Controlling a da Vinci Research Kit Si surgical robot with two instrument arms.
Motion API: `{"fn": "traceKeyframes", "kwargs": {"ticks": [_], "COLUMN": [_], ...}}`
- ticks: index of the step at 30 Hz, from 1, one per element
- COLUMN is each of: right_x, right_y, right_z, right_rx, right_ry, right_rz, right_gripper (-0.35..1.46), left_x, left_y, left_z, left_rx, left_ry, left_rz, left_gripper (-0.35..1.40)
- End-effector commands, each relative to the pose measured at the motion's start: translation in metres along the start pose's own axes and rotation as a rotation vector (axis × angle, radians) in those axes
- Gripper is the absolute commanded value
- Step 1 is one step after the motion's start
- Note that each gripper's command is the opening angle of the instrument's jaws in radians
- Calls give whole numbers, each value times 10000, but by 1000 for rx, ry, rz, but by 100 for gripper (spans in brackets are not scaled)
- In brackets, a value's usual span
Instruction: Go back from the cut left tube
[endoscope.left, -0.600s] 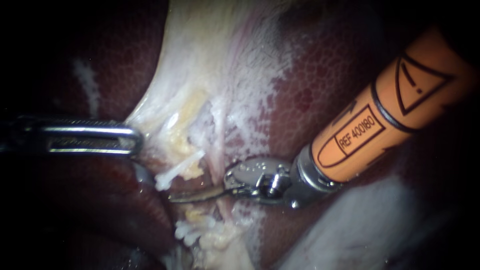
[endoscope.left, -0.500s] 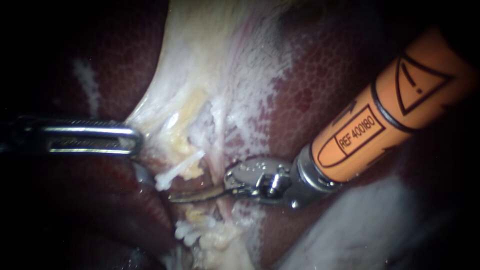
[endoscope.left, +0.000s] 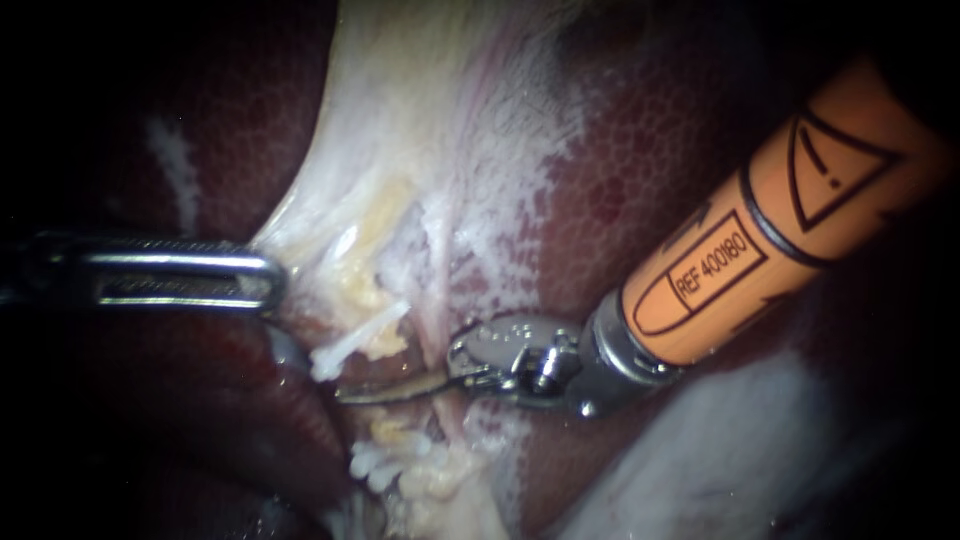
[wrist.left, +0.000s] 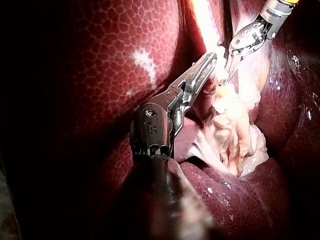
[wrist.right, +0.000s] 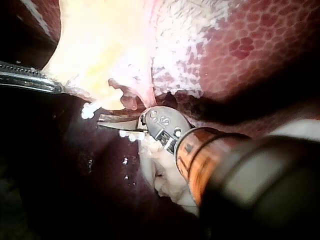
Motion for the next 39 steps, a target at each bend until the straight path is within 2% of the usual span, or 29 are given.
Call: {"fn": "traceKeyframes", "kwargs": {"ticks": [1,6,8,13,23,28,35,37,39], "right_x": [0,0,1,1,-4,-13,-23,-23,-22], "right_y": [-1,-3,-3,-3,-7,-13,-21,-23,-25], "right_z": [0,0,1,1,-11,-30,-67,-78,-91], "right_rx": [-3,-1,0,2,8,17,-6,-30,-79], "right_ry": [0,2,5,11,8,3,11,20,38], "right_rz": [-1,-1,-1,-2,-3,-6,-12,-29,-61], "right_gripper": [36,52,66,74,76,76,76,76,86], "left_x": [0,0,0,0,1,1,2,2,2], "left_y": [0,0,0,0,1,3,5,5,5], "left_z": [0,0,0,0,0,0,-1,-1,0], "left_rx": [0,0,0,0,1,1,-1,-1,-2], "left_ry": [0,0,0,0,0,0,0,0,-1], "left_rz": [0,0,0,0,0,0,1,1,1], "left_gripper": [-35,-35,-35,-35,-35,-35,-35,-35,-35]}}
